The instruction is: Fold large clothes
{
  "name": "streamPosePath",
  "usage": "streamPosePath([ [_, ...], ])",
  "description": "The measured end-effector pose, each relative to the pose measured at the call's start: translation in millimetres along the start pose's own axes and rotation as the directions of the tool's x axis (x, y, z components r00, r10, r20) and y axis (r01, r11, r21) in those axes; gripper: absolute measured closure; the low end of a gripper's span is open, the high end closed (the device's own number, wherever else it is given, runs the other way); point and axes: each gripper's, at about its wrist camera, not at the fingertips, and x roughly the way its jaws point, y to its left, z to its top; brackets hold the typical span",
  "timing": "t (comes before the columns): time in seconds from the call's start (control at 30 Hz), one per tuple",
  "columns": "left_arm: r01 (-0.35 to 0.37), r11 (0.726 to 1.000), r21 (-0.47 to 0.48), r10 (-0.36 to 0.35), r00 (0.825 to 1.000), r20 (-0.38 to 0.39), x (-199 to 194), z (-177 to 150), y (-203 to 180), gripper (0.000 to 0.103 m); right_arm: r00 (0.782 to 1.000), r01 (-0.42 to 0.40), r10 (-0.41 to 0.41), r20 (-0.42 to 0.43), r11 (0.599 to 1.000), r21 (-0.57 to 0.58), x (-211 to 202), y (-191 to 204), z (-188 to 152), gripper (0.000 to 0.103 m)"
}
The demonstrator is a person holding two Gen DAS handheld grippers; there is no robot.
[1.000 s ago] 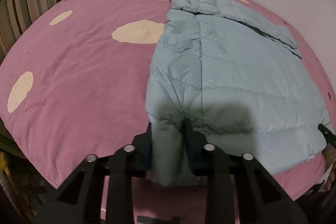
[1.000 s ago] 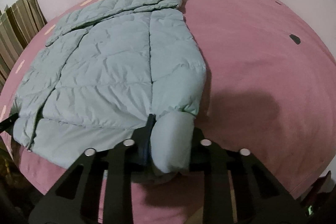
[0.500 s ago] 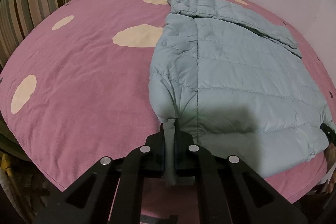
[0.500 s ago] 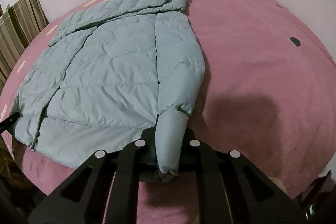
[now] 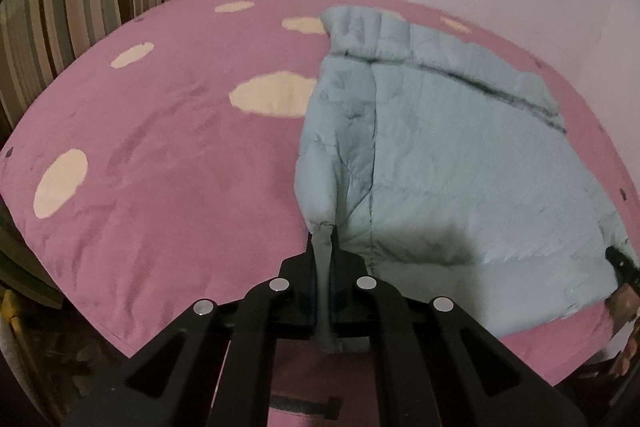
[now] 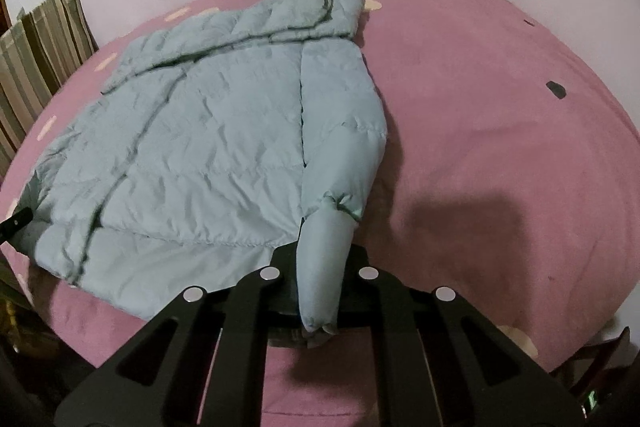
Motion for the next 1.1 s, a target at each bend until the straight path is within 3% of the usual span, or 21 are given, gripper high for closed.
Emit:
streamPosePath([
  [0.23, 0.045, 0.999, -0.021, -0.043, 0.995, 0.085, -24, 35, 0, 0.100, 0.994, -0.071, 0.069, 0.080, 0.997, 0.018, -26, -2, 34, 0.097],
  [0.53, 0.033, 0.999, -0.038, -0.028, 0.990, 0.139, 12, 114, -7, 0.100, 0.986, -0.079, 0.075, 0.148, 0.997, 0.020, 5, 6, 113, 0.097],
  [0.73, -0.016, 1.000, -0.021, 0.018, 0.996, 0.083, 79, 156, -14, 0.100, 0.994, -0.070, 0.065, 0.087, 0.996, 0.053, 66, 4, 156, 0.097],
  [0.9, -0.039, 0.999, -0.012, 0.039, 0.999, 0.008, 130, 164, -17, 0.100, 0.998, -0.059, 0.059, -0.005, 0.995, 0.075, 118, 0, 164, 0.096],
  [1.1, 0.005, 1.000, -0.021, -0.005, 1.000, 0.005, 138, 164, -12, 0.098, 0.997, -0.076, 0.078, -0.025, 0.993, 0.091, 132, -3, 165, 0.090],
])
